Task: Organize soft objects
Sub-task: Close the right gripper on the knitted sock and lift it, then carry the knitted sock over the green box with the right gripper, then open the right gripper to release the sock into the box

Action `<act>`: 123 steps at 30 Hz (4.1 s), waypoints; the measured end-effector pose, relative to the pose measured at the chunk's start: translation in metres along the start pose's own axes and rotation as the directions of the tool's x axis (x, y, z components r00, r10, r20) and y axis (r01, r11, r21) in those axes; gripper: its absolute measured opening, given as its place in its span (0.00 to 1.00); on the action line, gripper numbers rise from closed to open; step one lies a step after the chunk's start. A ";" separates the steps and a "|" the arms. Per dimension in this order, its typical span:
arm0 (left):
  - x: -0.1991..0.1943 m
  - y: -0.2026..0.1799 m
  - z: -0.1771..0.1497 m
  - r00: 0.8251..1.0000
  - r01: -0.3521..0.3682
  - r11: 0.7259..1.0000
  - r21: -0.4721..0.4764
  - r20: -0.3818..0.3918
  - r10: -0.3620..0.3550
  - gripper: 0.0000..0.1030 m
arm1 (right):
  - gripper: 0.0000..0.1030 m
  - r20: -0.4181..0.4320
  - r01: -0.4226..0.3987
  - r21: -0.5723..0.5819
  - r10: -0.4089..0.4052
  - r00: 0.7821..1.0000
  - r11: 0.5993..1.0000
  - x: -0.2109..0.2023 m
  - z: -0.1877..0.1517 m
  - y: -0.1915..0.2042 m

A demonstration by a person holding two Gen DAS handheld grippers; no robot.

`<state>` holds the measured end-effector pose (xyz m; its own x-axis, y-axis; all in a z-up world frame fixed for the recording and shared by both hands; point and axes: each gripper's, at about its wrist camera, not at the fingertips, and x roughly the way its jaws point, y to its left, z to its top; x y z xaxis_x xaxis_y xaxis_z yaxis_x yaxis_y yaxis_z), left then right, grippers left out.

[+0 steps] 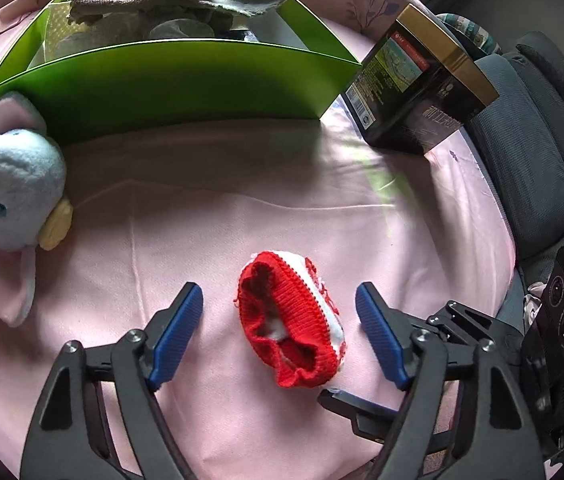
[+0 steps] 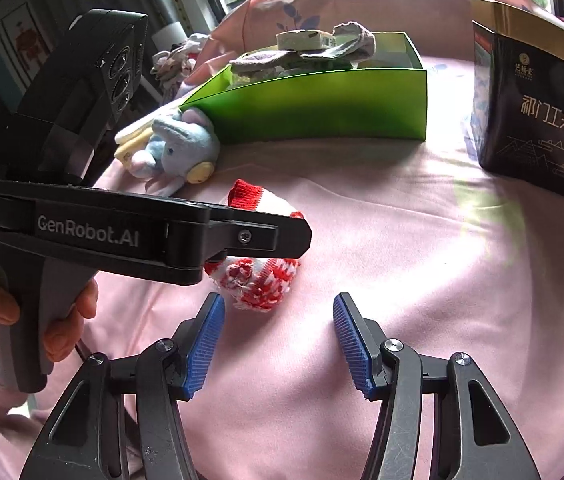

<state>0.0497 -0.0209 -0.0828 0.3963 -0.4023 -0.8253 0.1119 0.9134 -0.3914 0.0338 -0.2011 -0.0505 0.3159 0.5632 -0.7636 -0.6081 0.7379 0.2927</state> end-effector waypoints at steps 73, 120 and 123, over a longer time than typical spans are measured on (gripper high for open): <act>-0.081 -0.006 0.149 0.965 -0.079 0.990 0.116 0.259 0.046 0.35 | 0.33 0.297 0.073 -0.167 -0.020 0.955 0.983 0.004 0.164 0.006; -0.049 0.013 0.150 0.958 -0.218 0.972 0.087 0.207 0.196 0.90 | 0.59 0.160 0.231 -0.033 -0.223 0.962 0.972 0.025 0.167 -0.019; -0.056 0.011 0.142 0.954 -0.232 0.969 0.086 0.213 0.210 0.91 | 0.60 0.160 0.236 -0.035 -0.227 0.961 0.971 0.017 0.161 -0.014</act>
<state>0.1577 0.0205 0.0167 0.5956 -0.1791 -0.7831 0.0946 0.9837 -0.1530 0.1648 -0.1416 0.0246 0.5583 0.4328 -0.7078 -0.5417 0.8363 0.0841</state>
